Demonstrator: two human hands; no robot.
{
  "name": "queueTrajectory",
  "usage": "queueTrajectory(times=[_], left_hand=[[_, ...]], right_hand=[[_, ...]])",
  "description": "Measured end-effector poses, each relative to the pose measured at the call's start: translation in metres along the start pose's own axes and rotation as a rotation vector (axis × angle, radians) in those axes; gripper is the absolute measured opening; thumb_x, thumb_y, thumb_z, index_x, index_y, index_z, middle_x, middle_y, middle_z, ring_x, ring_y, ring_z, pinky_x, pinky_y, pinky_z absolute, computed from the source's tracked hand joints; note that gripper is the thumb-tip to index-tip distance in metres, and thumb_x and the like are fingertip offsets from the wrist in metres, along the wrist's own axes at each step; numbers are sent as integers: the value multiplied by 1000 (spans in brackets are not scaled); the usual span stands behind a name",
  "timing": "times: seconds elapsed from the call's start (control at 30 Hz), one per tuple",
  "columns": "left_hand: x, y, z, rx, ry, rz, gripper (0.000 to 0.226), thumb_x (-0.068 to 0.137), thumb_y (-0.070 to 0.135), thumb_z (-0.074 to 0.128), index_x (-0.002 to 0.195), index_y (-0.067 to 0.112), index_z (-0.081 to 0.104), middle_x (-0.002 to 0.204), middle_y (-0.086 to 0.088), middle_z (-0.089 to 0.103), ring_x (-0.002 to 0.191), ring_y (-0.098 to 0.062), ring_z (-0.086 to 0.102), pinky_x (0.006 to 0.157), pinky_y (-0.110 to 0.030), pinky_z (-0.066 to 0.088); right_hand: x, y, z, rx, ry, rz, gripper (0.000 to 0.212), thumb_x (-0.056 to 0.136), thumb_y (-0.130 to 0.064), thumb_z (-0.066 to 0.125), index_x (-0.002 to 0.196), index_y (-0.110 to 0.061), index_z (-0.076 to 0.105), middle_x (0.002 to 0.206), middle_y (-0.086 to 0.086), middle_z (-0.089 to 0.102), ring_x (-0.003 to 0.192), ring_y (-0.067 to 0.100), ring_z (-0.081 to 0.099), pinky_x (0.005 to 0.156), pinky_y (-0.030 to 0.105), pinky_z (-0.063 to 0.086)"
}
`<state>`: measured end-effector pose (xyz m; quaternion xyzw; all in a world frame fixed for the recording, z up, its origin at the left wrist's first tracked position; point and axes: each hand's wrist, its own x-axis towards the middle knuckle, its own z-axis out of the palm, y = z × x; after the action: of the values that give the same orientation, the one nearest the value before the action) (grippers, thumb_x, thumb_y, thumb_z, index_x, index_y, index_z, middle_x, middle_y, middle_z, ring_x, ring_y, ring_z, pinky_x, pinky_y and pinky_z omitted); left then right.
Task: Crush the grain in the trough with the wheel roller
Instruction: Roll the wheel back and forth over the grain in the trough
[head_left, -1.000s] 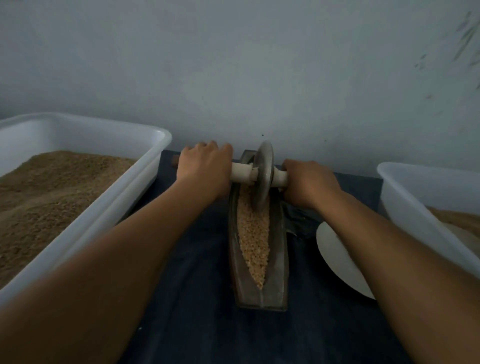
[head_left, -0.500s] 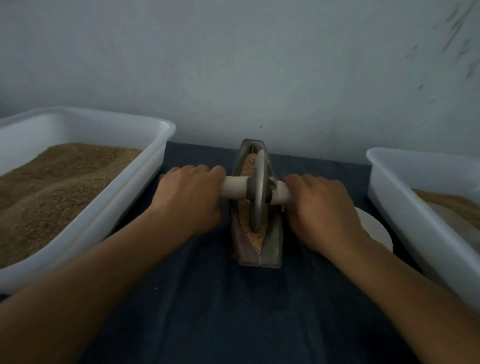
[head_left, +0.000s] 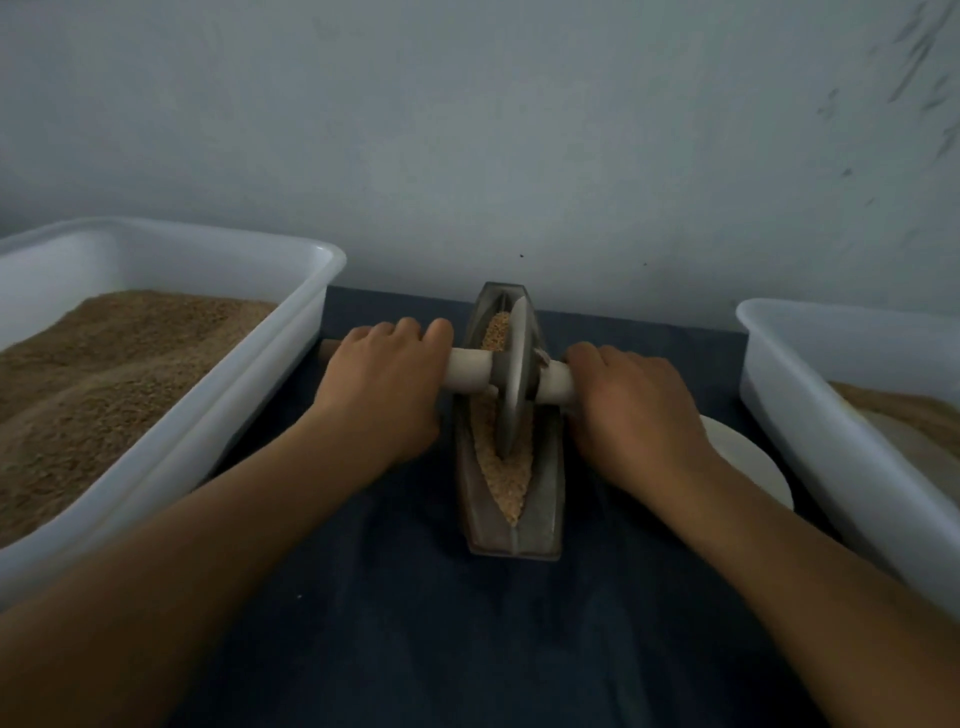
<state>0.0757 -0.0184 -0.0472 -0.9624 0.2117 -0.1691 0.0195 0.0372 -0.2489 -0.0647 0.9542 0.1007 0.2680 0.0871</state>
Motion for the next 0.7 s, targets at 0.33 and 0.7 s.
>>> queueTrajectory(times=[0.33,0.7], left_hand=[[67,-12,18,-59,-112,-122,72,77,31,78,135,19,37,127,-13,52,114,-31,53,93,-47,47],[46,-1,11,31,-26,-105,39,82,34,70,112,20,49,108,-5,59,93,-26,61,67,-37,38]], right_hand=[[83,24,29,-17,-117,50,27,85,-32,68,108,-21,60,97,6,65,86,29,62,59,30,33],[60,16,19,41,-220,153,17,82,-28,69,96,-20,63,92,7,65,77,27,58,58,28,32]])
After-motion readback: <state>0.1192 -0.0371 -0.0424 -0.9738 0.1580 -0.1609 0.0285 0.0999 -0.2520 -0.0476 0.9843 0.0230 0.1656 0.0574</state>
